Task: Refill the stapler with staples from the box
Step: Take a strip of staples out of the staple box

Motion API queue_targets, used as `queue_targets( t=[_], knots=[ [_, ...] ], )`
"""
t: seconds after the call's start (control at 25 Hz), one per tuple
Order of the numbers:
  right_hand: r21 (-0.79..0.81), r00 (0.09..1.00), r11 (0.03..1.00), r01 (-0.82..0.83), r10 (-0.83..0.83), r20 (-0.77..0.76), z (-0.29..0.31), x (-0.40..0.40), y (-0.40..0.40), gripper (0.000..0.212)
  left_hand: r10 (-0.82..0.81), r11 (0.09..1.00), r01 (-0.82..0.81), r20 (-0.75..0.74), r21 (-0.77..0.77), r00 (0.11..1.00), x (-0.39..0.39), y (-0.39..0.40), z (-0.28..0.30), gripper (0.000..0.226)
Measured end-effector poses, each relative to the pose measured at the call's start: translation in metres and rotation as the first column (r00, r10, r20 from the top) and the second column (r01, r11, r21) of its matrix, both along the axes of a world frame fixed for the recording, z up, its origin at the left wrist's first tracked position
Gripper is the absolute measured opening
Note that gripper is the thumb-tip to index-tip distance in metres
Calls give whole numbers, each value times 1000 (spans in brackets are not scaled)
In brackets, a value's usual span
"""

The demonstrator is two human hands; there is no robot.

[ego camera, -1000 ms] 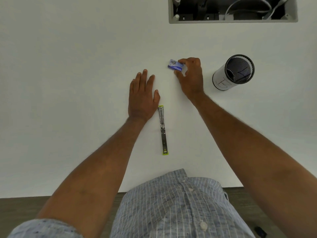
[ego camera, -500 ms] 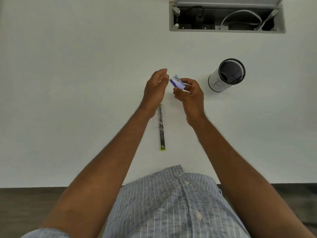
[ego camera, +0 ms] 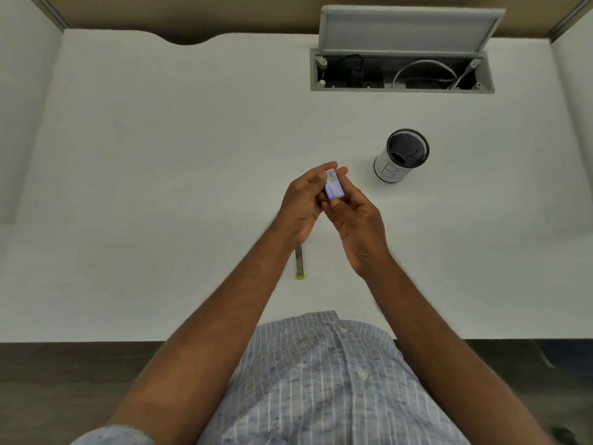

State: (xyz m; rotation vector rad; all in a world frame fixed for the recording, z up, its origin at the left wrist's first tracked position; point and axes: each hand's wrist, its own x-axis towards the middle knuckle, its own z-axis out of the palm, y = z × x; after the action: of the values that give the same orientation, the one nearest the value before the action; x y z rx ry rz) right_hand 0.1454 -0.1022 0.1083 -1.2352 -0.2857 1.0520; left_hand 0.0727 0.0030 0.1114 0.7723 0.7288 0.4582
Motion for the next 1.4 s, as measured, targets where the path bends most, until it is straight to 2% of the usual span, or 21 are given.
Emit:
queue_targets(
  t=[0.2, 0.32, 0.44, 0.56, 0.64, 0.8, 0.92, 0.96, 1.04, 1.12, 1.2, 1.4],
  knots=[
    [57, 991, 994, 92, -86, -98, 13, -1, -4, 39, 5, 999, -6, 29, 45, 1000, -4, -11, 11, 35],
    [28, 988, 990, 139, -136, -72, 17, -7, -6, 35, 20, 1000, -20, 43, 5, 999, -5, -15, 15, 32],
    [9, 993, 993, 117, -117, 34, 24, -11, -10, 35, 74, 996, -74, 7, -56, 997, -3, -16, 22, 35],
    [-108, 971, 992, 60, -33, 235, 27, -16, -17, 38, 82, 990, -90, -82, -106, 993, -4, -17, 25, 38],
    [-166, 899, 984, 72, 8, 438, 26, -17, -24, 42, 75, 983, -94, -125, -155, 989, -5, -19, 28, 37],
    [-107, 645, 993, 52, 48, 763, 33, -10, -22, 41, 61, 962, -94, -132, -255, 989, -7, -24, 37, 31],
    [-274, 394, 959, 76, 224, 892, 42, -5, -13, 34, 48, 953, -86, -135, -290, 990, -9, -31, 39, 24],
    [-308, 332, 947, 91, 263, 906, 42, -3, -12, 32, 51, 952, -92, -144, -293, 988, -9, -32, 39, 23],
    [-305, 275, 949, 85, 272, 922, 42, -2, -12, 28, 66, 946, -111, -154, -306, 986, -10, -32, 38, 24],
    [-286, 256, 956, 62, 262, 931, 42, -1, -13, 25, 84, 938, -130, -155, -321, 984, -11, -32, 36, 23],
    [-295, 274, 954, 53, 270, 923, 42, 0, -14, 22, 92, 933, -137, -149, -332, 985, -12, -32, 34, 21],
    [-264, 416, 963, 55, 218, 883, 42, 1, -16, 11, 69, 949, -111, -150, -295, 986, -13, -36, 31, 27]
  ],
)
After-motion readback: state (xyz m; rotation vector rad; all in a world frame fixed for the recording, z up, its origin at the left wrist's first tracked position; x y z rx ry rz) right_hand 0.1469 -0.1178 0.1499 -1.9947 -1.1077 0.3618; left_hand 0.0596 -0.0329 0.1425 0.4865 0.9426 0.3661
